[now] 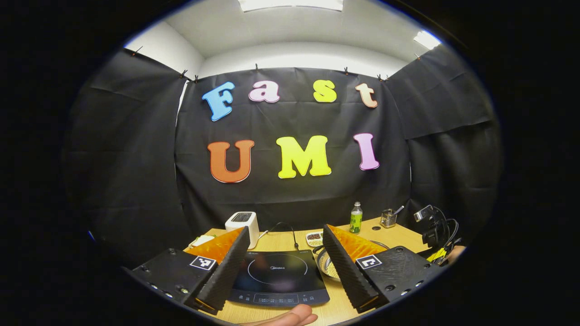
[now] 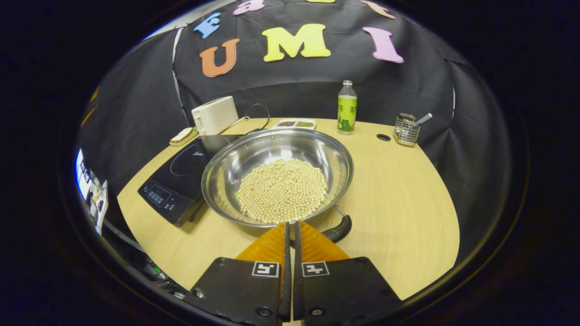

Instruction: First push the handle of the pot to place it horizontally, then grasp the pot with both hands and set it on the induction cooktop.

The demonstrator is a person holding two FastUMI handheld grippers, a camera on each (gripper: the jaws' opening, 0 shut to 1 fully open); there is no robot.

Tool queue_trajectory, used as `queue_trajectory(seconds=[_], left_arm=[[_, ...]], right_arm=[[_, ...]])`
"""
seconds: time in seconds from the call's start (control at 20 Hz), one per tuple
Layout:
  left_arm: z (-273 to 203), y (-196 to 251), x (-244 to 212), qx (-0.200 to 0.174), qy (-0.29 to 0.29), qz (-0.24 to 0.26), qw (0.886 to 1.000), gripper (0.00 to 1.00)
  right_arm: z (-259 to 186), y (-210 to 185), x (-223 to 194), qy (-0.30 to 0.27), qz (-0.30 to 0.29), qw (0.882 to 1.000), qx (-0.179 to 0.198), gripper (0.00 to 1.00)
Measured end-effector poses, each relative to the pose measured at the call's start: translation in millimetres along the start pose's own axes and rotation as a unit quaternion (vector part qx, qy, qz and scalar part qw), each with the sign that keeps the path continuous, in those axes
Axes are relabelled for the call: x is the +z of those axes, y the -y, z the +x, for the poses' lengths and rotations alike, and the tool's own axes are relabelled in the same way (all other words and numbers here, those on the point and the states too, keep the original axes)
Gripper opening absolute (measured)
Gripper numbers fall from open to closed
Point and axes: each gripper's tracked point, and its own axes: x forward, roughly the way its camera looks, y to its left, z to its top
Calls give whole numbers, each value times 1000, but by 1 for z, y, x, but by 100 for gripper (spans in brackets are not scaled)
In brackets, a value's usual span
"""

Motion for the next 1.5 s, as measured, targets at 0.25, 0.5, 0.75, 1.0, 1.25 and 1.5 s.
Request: queue_trajectory(seconds=[0.25, 0.5, 0.75, 1.0, 1.25, 1.5], left_arm=[[20, 0, -2, 2, -2, 2, 1000, 96], [45, -7, 4, 18, -2, -8, 1000, 96], [67, -1, 0, 11, -3, -9, 1000, 96], [93, -4, 0, 25, 1, -17, 1000, 96], [116, -6, -4, 30, -6, -20, 999, 96], [128, -3, -18, 21, -23, -24, 999, 96]], right_arm=[[4, 24, 8, 2, -22, 1000, -6, 5], [7, 41, 14, -10, -30, 999, 9, 5], [14, 59, 24, -17, -30, 999, 11, 5], [27, 80, 38, -15, -36, 999, -1, 5], [40, 101, 52, -10, -24, 999, -26, 5], [53, 113, 65, -8, -25, 999, -40, 5]])
